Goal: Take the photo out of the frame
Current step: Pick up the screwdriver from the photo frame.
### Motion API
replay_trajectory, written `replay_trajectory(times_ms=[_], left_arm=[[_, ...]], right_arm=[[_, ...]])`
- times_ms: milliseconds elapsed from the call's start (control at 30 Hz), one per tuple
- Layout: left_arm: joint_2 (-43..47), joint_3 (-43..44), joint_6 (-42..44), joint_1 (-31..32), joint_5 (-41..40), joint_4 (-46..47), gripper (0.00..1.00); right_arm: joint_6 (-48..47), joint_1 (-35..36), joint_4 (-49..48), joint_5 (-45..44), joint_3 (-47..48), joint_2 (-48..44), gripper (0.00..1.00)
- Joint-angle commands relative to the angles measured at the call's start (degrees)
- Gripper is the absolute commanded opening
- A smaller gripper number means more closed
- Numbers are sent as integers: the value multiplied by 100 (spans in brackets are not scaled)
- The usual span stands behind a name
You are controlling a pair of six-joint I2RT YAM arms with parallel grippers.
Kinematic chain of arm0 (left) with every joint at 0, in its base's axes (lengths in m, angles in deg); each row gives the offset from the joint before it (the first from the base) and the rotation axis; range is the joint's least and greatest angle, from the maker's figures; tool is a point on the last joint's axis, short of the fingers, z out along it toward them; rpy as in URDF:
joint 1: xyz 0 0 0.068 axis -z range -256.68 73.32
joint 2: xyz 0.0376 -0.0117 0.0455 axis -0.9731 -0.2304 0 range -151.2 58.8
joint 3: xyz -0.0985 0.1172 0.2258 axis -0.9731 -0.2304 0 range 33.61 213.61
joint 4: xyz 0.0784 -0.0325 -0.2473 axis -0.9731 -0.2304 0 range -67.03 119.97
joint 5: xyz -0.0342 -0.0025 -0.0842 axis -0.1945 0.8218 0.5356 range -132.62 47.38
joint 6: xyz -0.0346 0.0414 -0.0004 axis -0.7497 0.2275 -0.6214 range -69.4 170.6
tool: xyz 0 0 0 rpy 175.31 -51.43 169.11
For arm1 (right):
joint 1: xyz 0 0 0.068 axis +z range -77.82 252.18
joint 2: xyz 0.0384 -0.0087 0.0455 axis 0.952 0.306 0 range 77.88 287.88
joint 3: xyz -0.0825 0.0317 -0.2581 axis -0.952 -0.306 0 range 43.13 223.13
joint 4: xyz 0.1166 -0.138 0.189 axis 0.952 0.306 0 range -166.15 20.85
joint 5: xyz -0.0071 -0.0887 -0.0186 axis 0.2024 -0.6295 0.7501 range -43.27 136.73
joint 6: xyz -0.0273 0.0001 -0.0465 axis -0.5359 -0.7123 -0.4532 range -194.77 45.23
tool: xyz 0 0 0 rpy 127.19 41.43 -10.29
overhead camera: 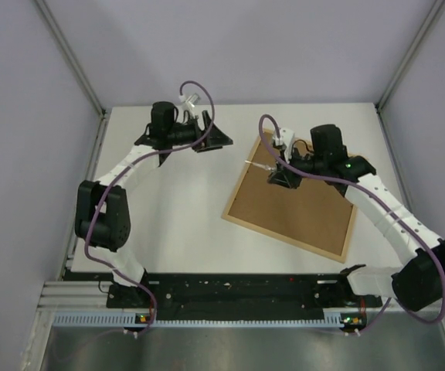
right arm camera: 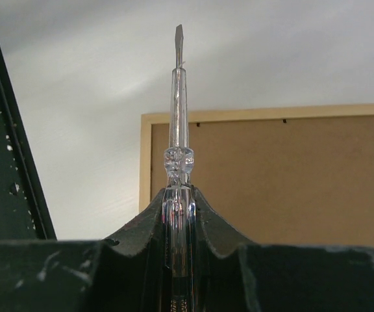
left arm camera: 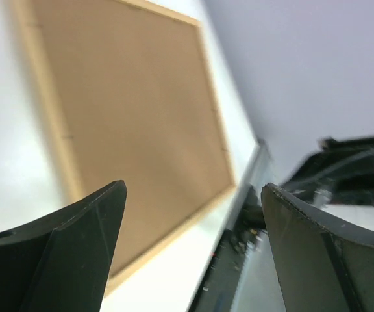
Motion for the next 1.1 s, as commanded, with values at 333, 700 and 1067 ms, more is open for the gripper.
replay_trajectory(times_ms=[333, 700, 1067], left_arm=[[-214, -75, 2065, -346, -2083, -1438, 91], [-179, -927, 2170, -65, -2373, -1043, 79], [-310, -1033, 2188, 340, -2637, -1096, 63]], right_arm=[[55, 69, 1588, -870, 863, 2021, 0], [1171, 60, 947, -695, 494, 2927, 0], [2121, 104, -169, -457, -235, 2875, 0]])
